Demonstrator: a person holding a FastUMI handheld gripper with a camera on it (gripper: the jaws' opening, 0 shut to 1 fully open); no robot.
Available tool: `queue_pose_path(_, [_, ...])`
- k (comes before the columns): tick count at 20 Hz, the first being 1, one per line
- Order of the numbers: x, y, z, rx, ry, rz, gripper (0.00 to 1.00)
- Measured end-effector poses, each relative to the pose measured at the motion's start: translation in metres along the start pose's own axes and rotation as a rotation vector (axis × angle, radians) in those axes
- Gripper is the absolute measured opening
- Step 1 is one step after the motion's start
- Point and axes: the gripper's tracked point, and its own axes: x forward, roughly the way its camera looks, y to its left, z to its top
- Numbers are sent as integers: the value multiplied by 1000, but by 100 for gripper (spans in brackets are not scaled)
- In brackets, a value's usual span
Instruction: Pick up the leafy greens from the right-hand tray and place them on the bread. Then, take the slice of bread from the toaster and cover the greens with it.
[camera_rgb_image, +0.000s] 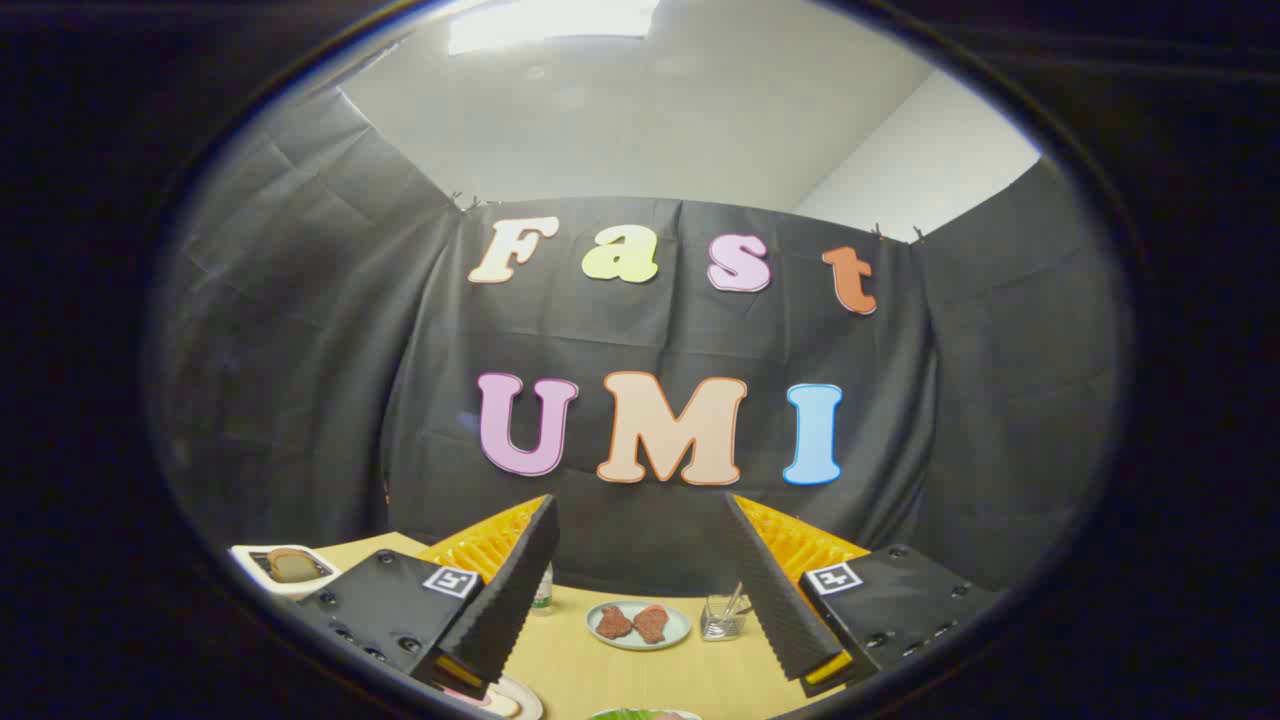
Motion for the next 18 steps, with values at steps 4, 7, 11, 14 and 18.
queue_pose_path(4, [0, -10, 1, 14, 8, -9, 100])
queue_pose_path(7, [1, -19, 4, 11, 2, -16, 100])
queue_pose_path(11, [3, -25, -4, 12, 20, -10, 100])
queue_pose_path(14, [5, -27, -11, 9, 36, 1, 100])
queue_pose_path(18, [6, -26, -29, -11, 87, 56, 100])
